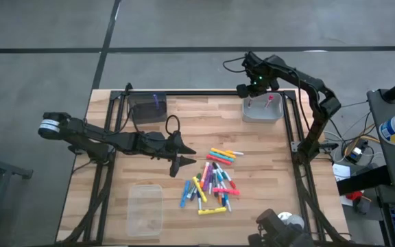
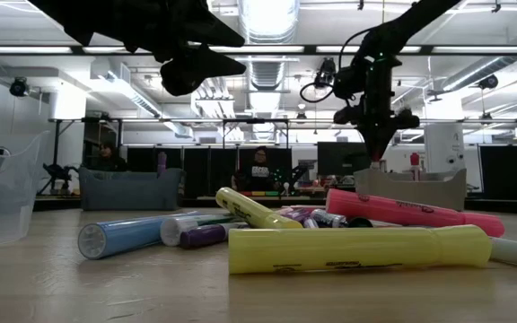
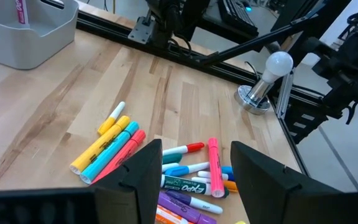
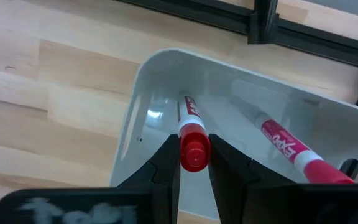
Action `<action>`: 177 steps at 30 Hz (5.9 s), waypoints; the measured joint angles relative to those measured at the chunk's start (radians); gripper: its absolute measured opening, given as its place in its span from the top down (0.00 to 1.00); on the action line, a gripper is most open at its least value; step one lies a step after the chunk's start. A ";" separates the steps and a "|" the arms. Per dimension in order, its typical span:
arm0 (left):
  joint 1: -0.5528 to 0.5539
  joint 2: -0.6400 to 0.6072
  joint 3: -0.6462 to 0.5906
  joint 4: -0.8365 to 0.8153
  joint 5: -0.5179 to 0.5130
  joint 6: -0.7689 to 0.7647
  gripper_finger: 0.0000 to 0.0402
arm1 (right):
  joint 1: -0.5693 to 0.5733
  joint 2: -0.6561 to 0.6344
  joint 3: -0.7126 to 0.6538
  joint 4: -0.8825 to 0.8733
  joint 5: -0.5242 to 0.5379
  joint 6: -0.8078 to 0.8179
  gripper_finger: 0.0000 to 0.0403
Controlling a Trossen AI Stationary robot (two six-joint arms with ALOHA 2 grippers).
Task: Pick & Place Markers
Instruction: Put the red marker pen into the gray bin, then put the pink highlighter pen into the black bin
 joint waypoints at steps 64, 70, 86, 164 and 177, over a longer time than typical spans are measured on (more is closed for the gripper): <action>0.000 0.000 0.000 -0.014 0.000 0.000 0.54 | -0.011 0.001 0.039 0.051 -0.013 -0.021 0.60; 0.000 0.000 0.000 -0.014 0.000 0.000 0.54 | -0.010 0.001 0.146 0.017 -0.013 -0.031 0.58; 0.000 0.000 0.000 -0.022 0.000 0.000 0.54 | 0.040 -0.001 0.419 -0.135 -0.015 -0.112 0.58; 0.000 0.000 0.000 -0.032 -0.001 0.012 0.54 | 1.294 0.001 -0.176 0.271 0.060 0.175 0.58; 0.000 0.000 0.000 -0.034 0.029 0.011 0.54 | 1.333 0.001 -0.300 0.464 0.056 0.205 0.58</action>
